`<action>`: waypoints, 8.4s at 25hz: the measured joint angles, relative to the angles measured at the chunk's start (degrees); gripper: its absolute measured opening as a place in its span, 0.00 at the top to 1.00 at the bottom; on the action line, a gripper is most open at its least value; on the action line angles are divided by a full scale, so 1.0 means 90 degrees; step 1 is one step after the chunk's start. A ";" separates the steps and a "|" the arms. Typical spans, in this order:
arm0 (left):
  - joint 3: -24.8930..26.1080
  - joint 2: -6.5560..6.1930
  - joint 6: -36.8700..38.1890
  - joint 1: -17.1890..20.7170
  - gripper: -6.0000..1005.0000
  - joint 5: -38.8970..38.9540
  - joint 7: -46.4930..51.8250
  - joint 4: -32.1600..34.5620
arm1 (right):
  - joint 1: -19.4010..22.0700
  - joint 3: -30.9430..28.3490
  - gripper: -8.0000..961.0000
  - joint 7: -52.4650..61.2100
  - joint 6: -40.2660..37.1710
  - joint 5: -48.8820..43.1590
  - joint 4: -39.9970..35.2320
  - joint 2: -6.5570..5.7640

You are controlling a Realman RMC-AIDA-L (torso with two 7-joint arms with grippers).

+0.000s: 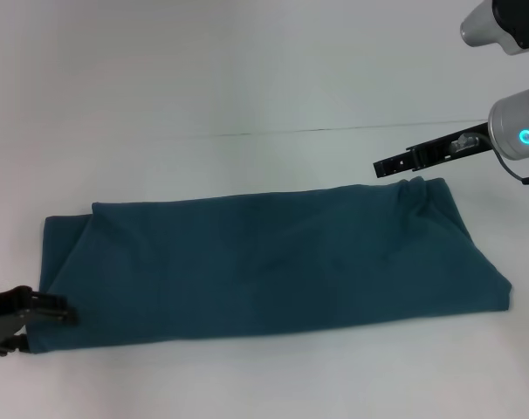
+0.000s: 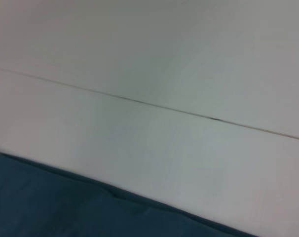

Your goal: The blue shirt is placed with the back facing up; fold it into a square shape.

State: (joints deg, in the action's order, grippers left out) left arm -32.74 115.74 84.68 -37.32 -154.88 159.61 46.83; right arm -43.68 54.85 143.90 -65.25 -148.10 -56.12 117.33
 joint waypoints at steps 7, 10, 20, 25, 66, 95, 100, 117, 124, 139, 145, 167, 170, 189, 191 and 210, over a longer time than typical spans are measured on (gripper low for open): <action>-0.0055 0.0002 -0.0029 -0.0117 0.20 0.0000 -0.0086 -0.0111 | 0.0000 0.0000 0.04 -0.0003 -0.0060 -0.0003 -0.0133 0.0050; -0.0055 0.0001 -0.0055 -0.0170 0.27 0.0003 -0.0138 -0.0184 | 0.0000 0.0000 0.04 -0.0010 -0.0077 -0.0006 -0.0133 0.0051; -0.0020 0.0008 -0.0066 -0.0311 0.81 0.0057 -0.0448 -0.0296 | 0.0054 -0.0011 0.04 -0.0001 -0.0077 -0.0010 -0.0133 0.0060; 0.0032 -0.0028 0.0099 -0.0311 0.91 0.0438 -0.0535 -0.0177 | 0.0183 -0.0052 0.07 -0.0022 0.0039 0.0014 -0.0133 0.0077; 0.0718 -0.1073 0.2293 -0.1453 0.91 0.1427 -0.0820 0.0916 | -0.0737 0.1842 0.99 -1.0220 0.1651 0.8397 0.5644 0.0479; -0.0299 -0.0936 0.2446 -0.2201 0.91 0.1441 -0.1030 0.0659 | 0.1523 0.0784 0.99 -0.7161 0.2114 0.8924 0.3180 -0.0169; -0.0354 -0.0967 0.2284 -0.2628 0.91 0.1444 -0.1012 0.0210 | 0.1832 0.0286 0.99 -0.7113 0.2015 0.8925 0.3157 -0.0244; -0.1103 0.0017 0.1013 -0.3846 0.90 0.1469 -0.0597 -0.0453 | 0.2344 -0.0622 0.99 -0.7108 0.1926 0.8920 0.3158 -0.0386; -0.1535 0.0894 -0.0422 -0.3658 0.90 0.1608 -0.0704 -0.0783 | 0.2423 -0.0704 0.99 -0.7160 0.1969 0.8894 0.3192 -0.0389; -0.1684 0.0899 0.0283 -0.2440 0.46 0.2579 -0.1240 0.0000 | 0.2604 -0.0874 0.99 -0.7107 0.1463 0.8603 0.2955 -0.0427; -0.1543 0.0699 0.0264 -0.0985 0.26 0.2652 -0.1239 0.0862 | 0.2682 -0.0887 0.99 -0.6827 0.0817 0.7891 0.2396 -0.0430; -0.1659 0.0544 -0.1985 -0.0750 0.06 0.2358 -0.1274 -0.0995 | 0.1907 -0.1772 0.73 -0.4366 -0.4325 0.3202 -0.1051 -0.0496; -0.1884 0.0530 -0.2082 -0.0900 0.06 0.2345 -0.1258 -0.1220 | 0.1867 -0.2008 0.61 -0.4072 -0.4525 0.3183 -0.1345 -0.0509; -0.2446 0.0591 -0.2197 -0.1429 0.06 0.2039 -0.0526 -0.1688 | 0.1626 -0.2157 0.03 -0.3576 -0.4626 0.2789 -0.2056 -0.0526; -0.2455 0.0591 -0.2180 -0.1456 0.06 0.2062 -0.0532 -0.1692 | 0.1635 -0.2158 0.02 -0.3588 -0.4620 0.2784 -0.2057 -0.0519; -0.2428 0.0613 -0.2092 -0.1494 0.50 0.2159 -0.0737 -0.1724 | 0.1684 -0.2111 0.02 -0.3718 -0.4285 0.2744 -0.2048 -0.0442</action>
State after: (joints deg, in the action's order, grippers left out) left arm -54.59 121.26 65.85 -50.77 -135.45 152.97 31.31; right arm -28.52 35.85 110.43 -103.81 -123.40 -74.55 113.34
